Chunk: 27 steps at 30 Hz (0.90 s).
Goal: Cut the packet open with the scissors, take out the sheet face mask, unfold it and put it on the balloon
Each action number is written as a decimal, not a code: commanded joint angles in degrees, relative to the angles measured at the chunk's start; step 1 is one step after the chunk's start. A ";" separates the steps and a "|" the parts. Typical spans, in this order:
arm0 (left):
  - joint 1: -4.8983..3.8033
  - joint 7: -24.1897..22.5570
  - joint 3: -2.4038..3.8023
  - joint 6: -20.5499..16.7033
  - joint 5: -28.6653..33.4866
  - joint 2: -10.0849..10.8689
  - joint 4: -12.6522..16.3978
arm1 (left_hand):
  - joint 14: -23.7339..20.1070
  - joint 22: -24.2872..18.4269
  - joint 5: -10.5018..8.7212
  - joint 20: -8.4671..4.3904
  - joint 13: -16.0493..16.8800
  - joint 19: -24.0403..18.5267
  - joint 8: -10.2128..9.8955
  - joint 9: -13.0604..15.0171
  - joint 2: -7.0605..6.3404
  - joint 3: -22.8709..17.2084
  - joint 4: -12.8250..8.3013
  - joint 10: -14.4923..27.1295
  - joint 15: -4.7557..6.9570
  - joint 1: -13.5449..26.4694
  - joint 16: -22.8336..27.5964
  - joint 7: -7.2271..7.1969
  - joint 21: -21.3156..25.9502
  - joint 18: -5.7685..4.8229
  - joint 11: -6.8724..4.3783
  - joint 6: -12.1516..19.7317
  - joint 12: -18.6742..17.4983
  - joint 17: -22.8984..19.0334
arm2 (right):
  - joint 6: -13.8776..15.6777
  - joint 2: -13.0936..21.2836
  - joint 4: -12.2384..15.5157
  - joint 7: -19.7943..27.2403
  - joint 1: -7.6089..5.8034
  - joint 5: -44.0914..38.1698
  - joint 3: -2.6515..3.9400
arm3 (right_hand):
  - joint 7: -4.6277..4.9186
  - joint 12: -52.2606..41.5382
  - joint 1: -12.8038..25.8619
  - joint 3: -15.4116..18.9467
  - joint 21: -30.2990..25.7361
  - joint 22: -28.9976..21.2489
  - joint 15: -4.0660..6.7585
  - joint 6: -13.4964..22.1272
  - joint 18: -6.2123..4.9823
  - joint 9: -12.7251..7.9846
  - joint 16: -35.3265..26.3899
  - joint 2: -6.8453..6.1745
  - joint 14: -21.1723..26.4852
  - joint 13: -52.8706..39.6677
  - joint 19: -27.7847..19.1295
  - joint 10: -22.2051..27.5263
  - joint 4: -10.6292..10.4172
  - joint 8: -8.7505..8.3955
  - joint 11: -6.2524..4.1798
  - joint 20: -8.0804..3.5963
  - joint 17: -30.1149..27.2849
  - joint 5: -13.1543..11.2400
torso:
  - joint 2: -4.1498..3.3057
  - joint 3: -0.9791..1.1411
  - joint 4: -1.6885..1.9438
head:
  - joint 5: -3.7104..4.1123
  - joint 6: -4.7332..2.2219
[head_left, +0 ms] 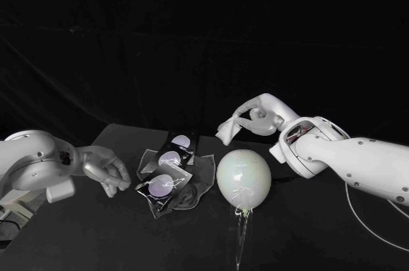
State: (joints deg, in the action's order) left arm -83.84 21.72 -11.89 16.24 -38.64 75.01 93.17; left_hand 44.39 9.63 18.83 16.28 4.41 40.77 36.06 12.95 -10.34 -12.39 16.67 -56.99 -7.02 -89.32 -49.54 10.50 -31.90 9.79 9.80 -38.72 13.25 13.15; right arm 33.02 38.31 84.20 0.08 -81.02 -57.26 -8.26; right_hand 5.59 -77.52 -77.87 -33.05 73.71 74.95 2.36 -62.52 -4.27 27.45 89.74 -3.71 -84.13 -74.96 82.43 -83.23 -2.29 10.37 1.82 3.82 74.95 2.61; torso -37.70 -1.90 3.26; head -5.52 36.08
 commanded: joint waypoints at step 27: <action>-2.55 -29.13 -0.10 -20.24 9.73 -13.33 -3.90 | -1.36 -1.04 -3.20 0.20 -0.76 -1.71 -7.59 -5.63 -4.43 -12.93 -0.57 -3.23 0.01 0.90 6.18 0.58 1.20 -0.12 -1.15 -6.50 -1.04 -1.62 | -7.83 -1.32 -1.97 1.22 -0.25 -1.45 0.05 | -0.19 -0.18 -0.34 0.04 0.06 8.59 0.36 -0.32 0.85 0.09 0.26 0.12 -5.87 -8.69 0.24 -2.52 0.33 0.29 -1.02 -0.29 15.05 0.18 | 0.02 -0.09 0.10 | 3.20 -0.97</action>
State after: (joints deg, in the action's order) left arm -86.49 4.82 -12.02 5.10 -34.80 62.32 89.52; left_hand 43.42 8.82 15.96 16.49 3.71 39.38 28.73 7.43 -14.35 -24.93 16.14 -59.65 -6.94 -88.35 -44.02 11.17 -31.07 9.75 8.61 -44.78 12.49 11.81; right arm 27.63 37.08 82.40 0.16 -81.18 -57.88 -8.27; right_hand 5.25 -77.50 -77.90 -33.05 73.67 74.92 2.34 -62.49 -4.26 27.44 89.76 -3.68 -84.10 -74.97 82.43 -83.24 -2.29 10.39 1.82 3.82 74.95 2.42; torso -37.67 -2.01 3.31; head -2.74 35.28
